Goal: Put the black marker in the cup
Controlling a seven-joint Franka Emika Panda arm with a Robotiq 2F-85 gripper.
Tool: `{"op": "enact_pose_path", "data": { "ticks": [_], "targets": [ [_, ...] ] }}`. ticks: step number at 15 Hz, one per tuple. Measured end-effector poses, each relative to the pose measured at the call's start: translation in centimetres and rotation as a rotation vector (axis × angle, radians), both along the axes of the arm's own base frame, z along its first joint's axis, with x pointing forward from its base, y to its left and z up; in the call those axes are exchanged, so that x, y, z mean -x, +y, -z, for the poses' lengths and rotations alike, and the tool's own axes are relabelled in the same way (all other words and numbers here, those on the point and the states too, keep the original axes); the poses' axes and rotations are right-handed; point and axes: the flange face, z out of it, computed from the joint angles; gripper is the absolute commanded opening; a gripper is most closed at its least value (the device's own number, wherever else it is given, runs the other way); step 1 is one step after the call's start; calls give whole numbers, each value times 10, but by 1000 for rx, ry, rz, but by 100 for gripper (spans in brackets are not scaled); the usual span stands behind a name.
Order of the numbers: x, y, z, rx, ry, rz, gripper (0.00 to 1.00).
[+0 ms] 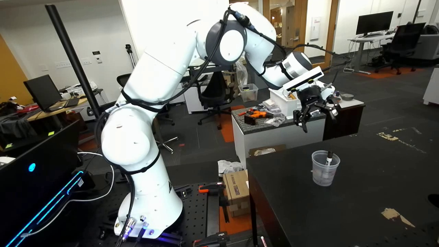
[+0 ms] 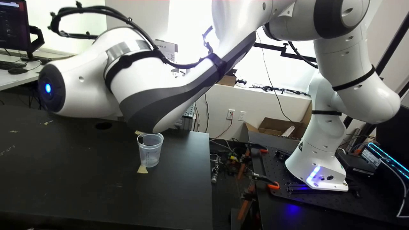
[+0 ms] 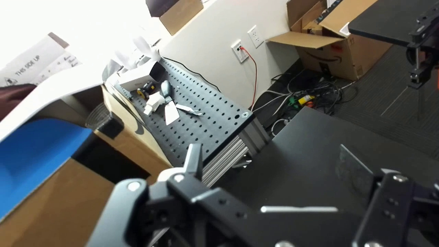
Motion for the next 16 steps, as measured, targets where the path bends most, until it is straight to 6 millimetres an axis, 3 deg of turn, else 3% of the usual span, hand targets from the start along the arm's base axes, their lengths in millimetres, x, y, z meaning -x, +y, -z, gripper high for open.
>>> {"op": "enact_pose_path", "data": {
  "ticks": [4,8,11,16],
  "targets": [
    [1,-3,-46,-73,-172,87,100],
    [5,-20,-83,-218,-319,161,100],
    [14,-37,-93,-350,-427,198,100],
    [37,-62,-94,-594,-580,191,100]
  ]
}}
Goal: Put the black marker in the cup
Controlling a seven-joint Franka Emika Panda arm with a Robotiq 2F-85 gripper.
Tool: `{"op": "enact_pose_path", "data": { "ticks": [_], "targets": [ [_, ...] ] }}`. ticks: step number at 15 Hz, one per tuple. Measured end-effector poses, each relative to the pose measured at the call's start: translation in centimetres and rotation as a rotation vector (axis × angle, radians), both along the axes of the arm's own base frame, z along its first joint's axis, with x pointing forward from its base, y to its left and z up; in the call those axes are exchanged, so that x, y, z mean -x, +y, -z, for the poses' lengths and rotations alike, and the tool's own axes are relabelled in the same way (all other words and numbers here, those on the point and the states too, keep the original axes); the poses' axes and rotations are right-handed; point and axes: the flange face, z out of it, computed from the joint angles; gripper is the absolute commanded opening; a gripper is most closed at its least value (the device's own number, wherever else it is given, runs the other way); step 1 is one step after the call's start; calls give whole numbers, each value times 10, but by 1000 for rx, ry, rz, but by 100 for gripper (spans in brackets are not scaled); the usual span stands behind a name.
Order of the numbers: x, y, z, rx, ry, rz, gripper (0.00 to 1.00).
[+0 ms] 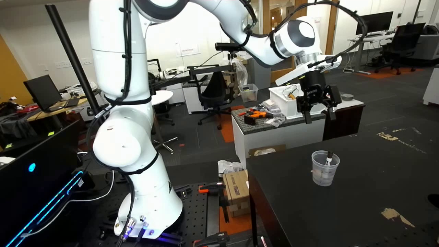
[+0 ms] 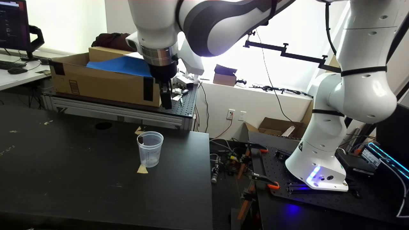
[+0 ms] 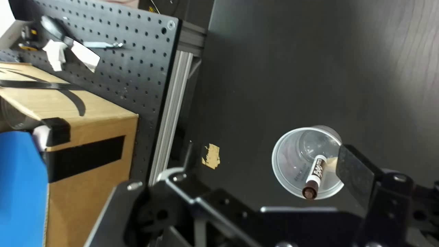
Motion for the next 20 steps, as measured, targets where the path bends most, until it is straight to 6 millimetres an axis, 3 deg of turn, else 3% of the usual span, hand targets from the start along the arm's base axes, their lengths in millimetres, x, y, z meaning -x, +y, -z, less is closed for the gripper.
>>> {"op": "enact_pose_path", "data": {
  "ticks": [9,20],
  "targets": [
    [56,-34,21,-269,-235,-82,100],
    [54,-32,21,-270,-235,-85,100]
  ]
}}
